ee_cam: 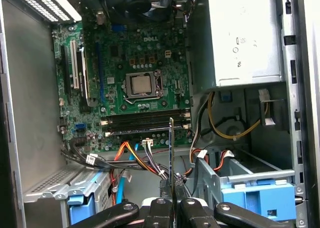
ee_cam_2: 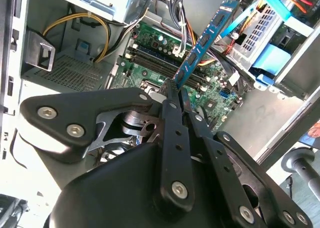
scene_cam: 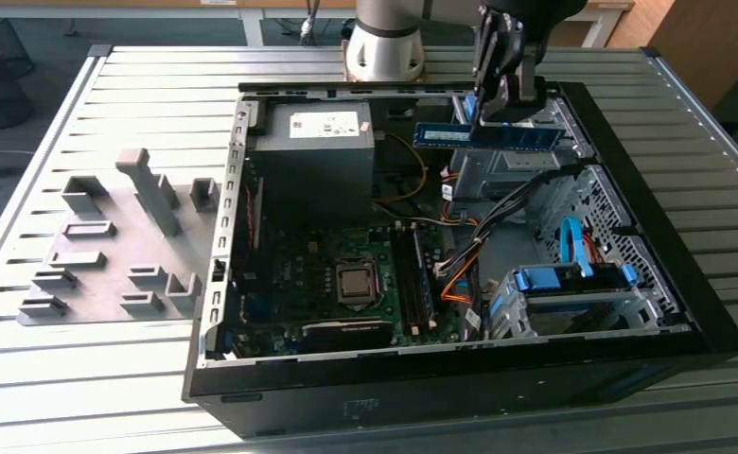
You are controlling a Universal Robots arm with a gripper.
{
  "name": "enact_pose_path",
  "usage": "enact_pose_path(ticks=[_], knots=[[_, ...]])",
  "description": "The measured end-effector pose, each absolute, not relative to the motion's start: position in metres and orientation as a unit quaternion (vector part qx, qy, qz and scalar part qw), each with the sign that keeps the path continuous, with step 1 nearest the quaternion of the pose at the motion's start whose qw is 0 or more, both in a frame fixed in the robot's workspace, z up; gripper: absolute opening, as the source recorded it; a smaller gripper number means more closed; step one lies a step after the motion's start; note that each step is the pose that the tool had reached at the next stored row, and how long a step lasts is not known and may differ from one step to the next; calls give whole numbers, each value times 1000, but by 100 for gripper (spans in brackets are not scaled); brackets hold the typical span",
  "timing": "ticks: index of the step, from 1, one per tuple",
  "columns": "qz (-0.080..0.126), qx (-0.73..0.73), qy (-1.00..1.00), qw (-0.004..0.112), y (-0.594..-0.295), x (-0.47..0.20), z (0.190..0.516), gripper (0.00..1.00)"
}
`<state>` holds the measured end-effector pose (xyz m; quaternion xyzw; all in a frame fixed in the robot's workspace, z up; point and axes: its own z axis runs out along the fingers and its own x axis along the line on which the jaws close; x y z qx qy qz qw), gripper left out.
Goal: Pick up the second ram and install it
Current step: 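Insert the second ram into the second slot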
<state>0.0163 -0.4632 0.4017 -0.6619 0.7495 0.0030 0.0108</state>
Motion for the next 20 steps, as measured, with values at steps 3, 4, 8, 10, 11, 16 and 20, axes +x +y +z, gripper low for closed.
enact_pose_path(ticks=[3, 4, 8, 10, 11, 16, 20], knots=[[2, -645, 764, 10, -463, 16, 402, 14], [1, -639, 769, 10, -463, 16, 402, 14], [0, -616, 787, 9, -463, 16, 402, 14], [0, -611, 792, 9, -463, 16, 402, 14], [0, -611, 792, 9, -463, 16, 402, 14], [0, -611, 792, 9, -463, 16, 402, 14], [0, -598, 802, 9, -463, 16, 402, 14]])
